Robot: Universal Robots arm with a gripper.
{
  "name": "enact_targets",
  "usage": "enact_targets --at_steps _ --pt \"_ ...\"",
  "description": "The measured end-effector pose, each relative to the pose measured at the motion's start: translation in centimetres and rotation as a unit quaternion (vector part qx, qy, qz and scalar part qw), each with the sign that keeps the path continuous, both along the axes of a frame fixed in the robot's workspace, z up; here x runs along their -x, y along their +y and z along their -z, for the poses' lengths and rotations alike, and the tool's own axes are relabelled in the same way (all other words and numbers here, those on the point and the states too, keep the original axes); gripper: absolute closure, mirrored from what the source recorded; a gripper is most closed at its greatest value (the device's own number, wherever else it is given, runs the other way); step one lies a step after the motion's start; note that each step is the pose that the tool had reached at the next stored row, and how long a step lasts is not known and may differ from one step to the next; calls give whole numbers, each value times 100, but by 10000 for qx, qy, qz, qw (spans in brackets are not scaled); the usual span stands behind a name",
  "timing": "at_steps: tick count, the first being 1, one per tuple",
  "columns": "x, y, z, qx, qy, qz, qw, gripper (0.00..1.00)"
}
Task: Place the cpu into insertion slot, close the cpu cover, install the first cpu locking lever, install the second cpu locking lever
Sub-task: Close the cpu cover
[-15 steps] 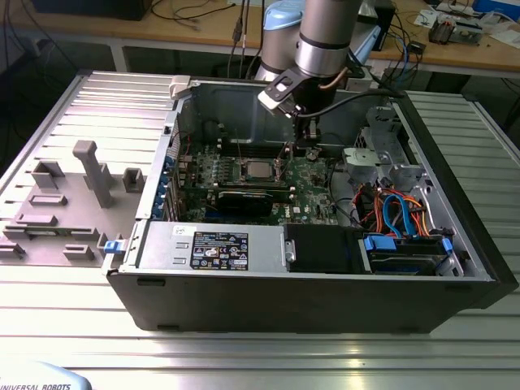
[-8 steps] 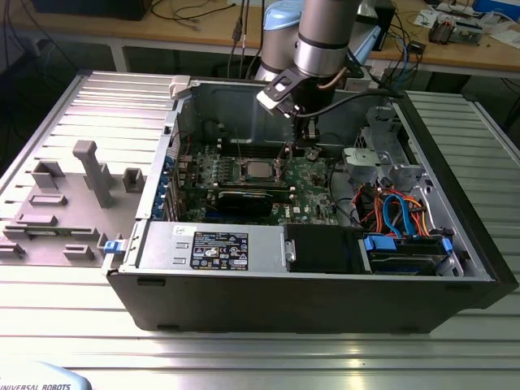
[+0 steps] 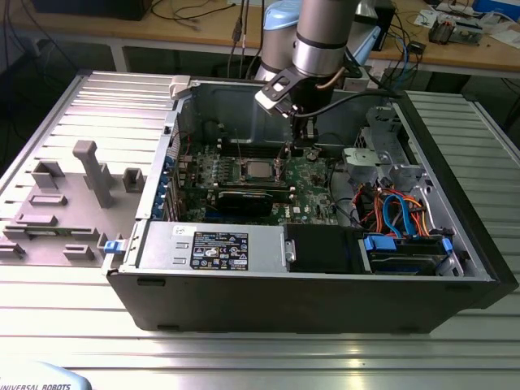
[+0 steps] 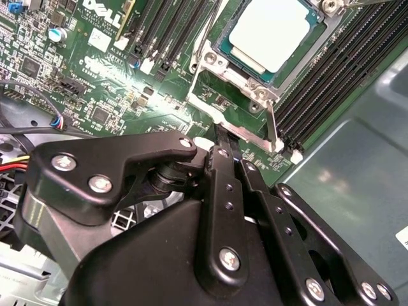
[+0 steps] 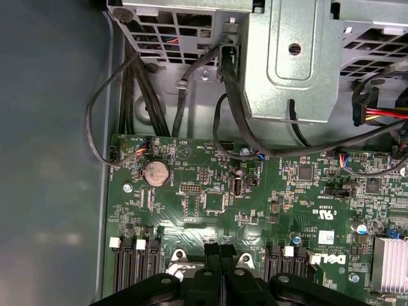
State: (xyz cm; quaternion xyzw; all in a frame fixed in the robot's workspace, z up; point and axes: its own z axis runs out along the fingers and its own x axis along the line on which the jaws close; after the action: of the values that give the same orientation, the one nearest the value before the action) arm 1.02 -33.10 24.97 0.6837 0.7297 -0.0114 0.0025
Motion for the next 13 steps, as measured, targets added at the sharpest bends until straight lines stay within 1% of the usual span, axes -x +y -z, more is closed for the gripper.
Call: enact_targets --at_steps 13 --pt "36 0 0 0 0 1 10000 89"
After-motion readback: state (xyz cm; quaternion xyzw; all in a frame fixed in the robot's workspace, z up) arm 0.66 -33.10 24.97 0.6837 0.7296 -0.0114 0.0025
